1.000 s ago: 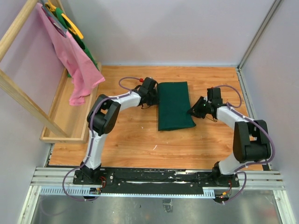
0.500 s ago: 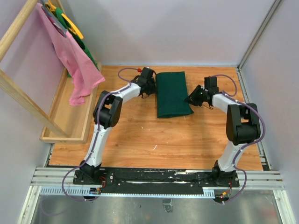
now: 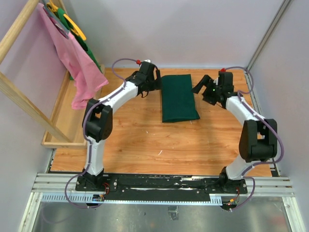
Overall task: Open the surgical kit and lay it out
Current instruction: Move the surgical kit at the center of the board, then open the surgical kit at the center of the board.
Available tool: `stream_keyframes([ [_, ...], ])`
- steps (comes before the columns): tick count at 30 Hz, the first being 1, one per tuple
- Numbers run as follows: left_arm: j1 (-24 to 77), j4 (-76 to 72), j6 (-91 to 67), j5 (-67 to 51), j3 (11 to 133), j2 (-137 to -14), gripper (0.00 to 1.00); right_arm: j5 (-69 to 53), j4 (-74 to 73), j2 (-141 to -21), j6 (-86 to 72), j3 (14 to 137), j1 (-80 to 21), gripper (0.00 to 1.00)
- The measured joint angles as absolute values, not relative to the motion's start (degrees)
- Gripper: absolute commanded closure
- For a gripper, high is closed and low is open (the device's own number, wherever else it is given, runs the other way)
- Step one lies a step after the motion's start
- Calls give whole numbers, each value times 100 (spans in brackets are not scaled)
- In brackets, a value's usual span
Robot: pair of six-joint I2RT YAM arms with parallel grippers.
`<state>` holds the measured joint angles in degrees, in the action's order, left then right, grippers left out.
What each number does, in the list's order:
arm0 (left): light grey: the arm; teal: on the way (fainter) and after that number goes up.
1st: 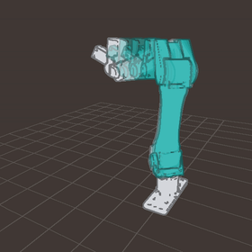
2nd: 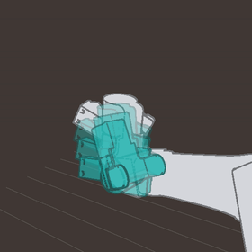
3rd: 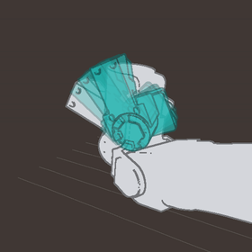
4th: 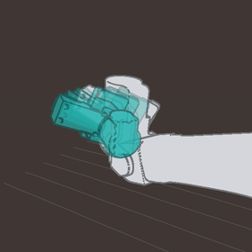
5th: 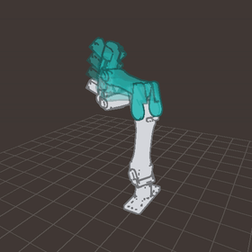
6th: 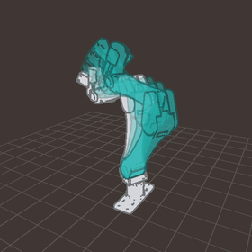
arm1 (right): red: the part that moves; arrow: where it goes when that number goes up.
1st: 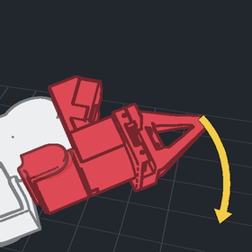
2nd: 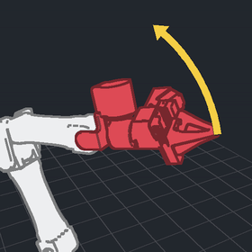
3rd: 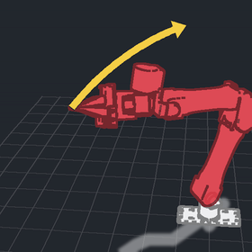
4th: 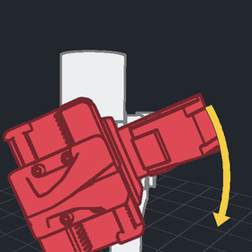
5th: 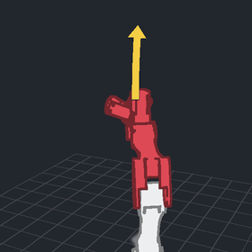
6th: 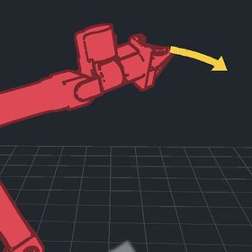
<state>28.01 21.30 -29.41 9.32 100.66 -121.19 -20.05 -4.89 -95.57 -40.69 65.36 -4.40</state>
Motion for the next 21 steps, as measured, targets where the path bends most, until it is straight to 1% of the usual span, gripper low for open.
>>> stream_keyframes([
  [4, 3350, 2255, -2593, 1476, 10049, -11384, 1, -1964, -694, -8840, -3986, 6670, -231, 2],
  [7, 3992, 2115, -2324, 1621, 10047, -11111, 1, -2021, -998, -8309, -4003, 6600, 167, 0],
  [9, 4508, 1997, -2071, 1815, 10051, -11120, 4, -2145, -1133, -7931, -4010, 6337, 526, 5],
  [11, 4956, 2038, -1881, 1949, 10158, -11310, 11, -2272, -1236, -7566, -4029, 6001, 869, 12],
  [13, 5290, 2222, -1776, 2012, 10516, -11688, 23, -2338, -1369, -7266, -4045, 5734, 1133, 15],
  [15, 5452, 2421, -1730, 2053, 10940, -12110, 25, -2377, -1533, -7030, -4018, 5601, 1267, 16],
  [17, 5516, 2604, -1691, 2091, 11340, -12529, 25, -2423, -1586, -6921, -3955, 5594, 1308, 16],
  [21, 5568, 2888, -1671, 2211, 11653, -12993, 26, -2561, -1627, -6871, -3830, 5577, 1313, 16],
])
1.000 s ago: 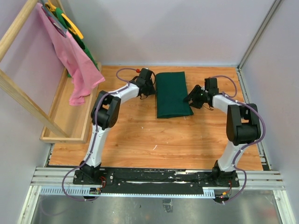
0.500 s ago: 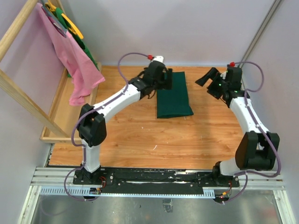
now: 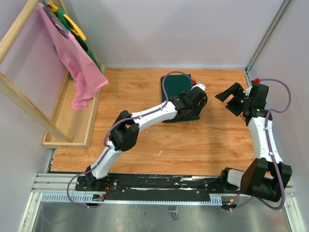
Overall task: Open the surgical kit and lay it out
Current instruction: Open the surgical kit at the center of the board.
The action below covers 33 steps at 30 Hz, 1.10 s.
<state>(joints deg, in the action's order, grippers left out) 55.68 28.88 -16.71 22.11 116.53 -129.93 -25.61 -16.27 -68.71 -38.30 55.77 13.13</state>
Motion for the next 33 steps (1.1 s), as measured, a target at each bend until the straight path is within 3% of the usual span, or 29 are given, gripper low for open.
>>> stream_keyframes([
  [11, 5841, 3118, -1568, 2191, 12003, -13452, 27, -2746, -1680, -7035, -3618, 5441, 1433, 15],
  [15, 5905, 3151, -1559, 2224, 12018, -13533, 59, -2810, -1656, -7116, -3581, 5424, 1435, 15],
  [19, 5909, 3199, -1538, 2362, 12044, -13677, 66, -2853, -1656, -7214, -3559, 5374, 1435, 15],
  [21, 5911, 3240, -1520, 2440, 12075, -13749, 77, -2875, -1656, -7271, -3553, 5369, 1435, 15],
  [23, 5911, 3277, -1509, 2497, 12081, -13762, 97, -2904, -1656, -7299, -3551, 5369, 1435, 16],
  [33, 5723, 3317, -1671, 2982, 11848, -13227, 100, -3002, -1651, -7303, -3546, 5367, 1435, 18],
])
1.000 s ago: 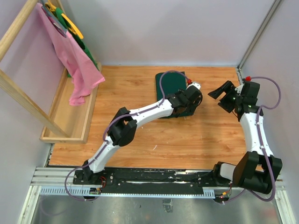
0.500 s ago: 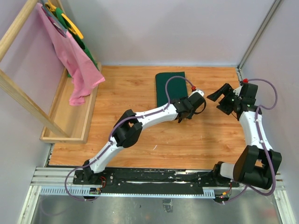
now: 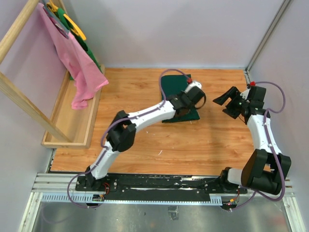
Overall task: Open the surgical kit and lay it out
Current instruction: Open the surgical kit at the center of the board.
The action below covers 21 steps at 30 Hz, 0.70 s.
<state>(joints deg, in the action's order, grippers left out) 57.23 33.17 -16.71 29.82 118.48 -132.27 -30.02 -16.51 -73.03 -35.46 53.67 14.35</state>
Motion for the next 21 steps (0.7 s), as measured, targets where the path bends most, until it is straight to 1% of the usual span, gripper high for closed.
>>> stream_keyframes([
  [4, 5127, 3098, -2086, 3284, 10932, -12077, 100, -3061, -1645, -7312, -3448, 5374, 1402, 18],
  [7, 4576, 2818, -2445, 3463, 10090, -11260, 100, -2906, -1822, -7452, -3192, 5546, 1087, 19],
  [10, 4042, 2633, -2875, 3649, 9021, -10481, 100, -2720, -1953, -7732, -2919, 5896, 456, 19],
  [13, 3747, 2504, -3234, 3730, 8012, -9922, 100, -2381, -2182, -8134, -2571, 6431, -362, 20],
  [15, 3594, 2423, -3457, 3739, 7323, -9605, 97, -2150, -2322, -8468, -2329, 6847, -910, 20],
  [18, 3415, 2311, -3723, 3741, 6532, -9360, 87, -1632, -2558, -8969, -1946, 7419, -1730, 22],
  [20, 3317, 2255, -3885, 3743, 6158, -9332, 62, -1319, -2681, -9268, -1734, 7712, -2213, 22],
  [21, 3267, 2241, -3968, 3741, 6001, -9332, 46, -1142, -2770, -9430, -1616, 7861, -2467, 23],
])
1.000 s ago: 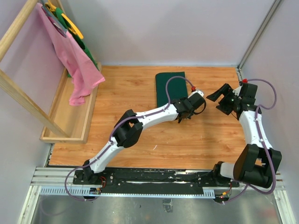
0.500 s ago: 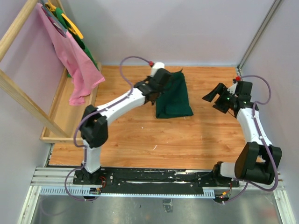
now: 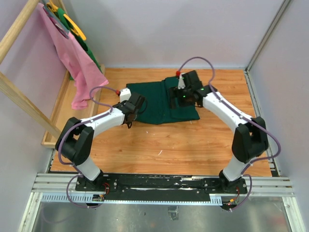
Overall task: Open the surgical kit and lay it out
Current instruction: Open the surgical kit at the center of the board.
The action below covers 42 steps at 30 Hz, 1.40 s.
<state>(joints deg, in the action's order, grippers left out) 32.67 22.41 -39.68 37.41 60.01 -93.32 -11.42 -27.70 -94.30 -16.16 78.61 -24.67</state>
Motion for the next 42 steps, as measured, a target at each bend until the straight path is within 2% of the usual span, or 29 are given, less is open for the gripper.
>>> stream_keyframes([
  [2, 3190, 2233, -4060, 3750, 5787, -9332, 18, -805, -2906, -9738, -1413, 8099, -2895, 25],
  [3, 3155, 2235, -4147, 3778, 5706, -9327, 12, -687, -2969, -9850, -1337, 8173, -3035, 26],
  [8, 3089, 2265, -4340, 3938, 5693, -9258, 12, -86, -3472, -10506, -1041, 8637, -3450, 35],
  [14, 3087, 2049, -4268, 3732, 5933, -9113, 21, 499, -3852, -11076, -926, 8949, -3489, 45],
  [16, 3087, 1938, -4235, 3599, 6047, -9153, 30, 642, -3944, -11201, -915, 8989, -3489, 48],
  [17, 3087, 1876, -4206, 3538, 6117, -9201, 38, 703, -4003, -11260, -910, 9024, -3489, 51],
  [19, 3087, 1719, -4154, 3415, 6228, -9323, 59, 784, -4091, -11334, -902, 9087, -3489, 58],
  [21, 3087, 1518, -4045, 3251, 6392, -9588, 91, 869, -4160, -11417, -888, 9179, -3489, 69],
  [22, 3087, 1468, -4003, 3186, 6490, -9743, 99, 910, -4195, -11450, -884, 9212, -3489, 74],
  [27, 3087, 1334, -3920, 3011, 7019, -10626, 100, 1059, -4285, -11413, -873, 9240, -3470, 95],
  [30, 3087, 1334, -3887, 3017, 7094, -10951, 100, 963, -4324, -11177, -878, 9212, -3288, 99],
  [35, 3037, 1361, -3809, 3050, 7159, -11212, 100, 213, -4025, -10001, -985, 8536, -2051, 99],
  [38, 2976, 1378, -3726, 3096, 7308, -11299, 99, -165, -3780, -9489, -1177, 8200, -510, 99],
  [39, 2963, 1378, -3704, 3105, 7352, -11314, 100, -281, -3699, -9382, -1256, 8086, -51, 97],
  [41, 2934, 1380, -3625, 3131, 7441, -11334, 99, -471, -3546, -9290, -1437, 7795, 803, 76],
  [42, 2930, 1387, -3597, 3144, 7481, -11336, 99, -576, -3500, -9292, -1535, 7655, 1066, 78],
])
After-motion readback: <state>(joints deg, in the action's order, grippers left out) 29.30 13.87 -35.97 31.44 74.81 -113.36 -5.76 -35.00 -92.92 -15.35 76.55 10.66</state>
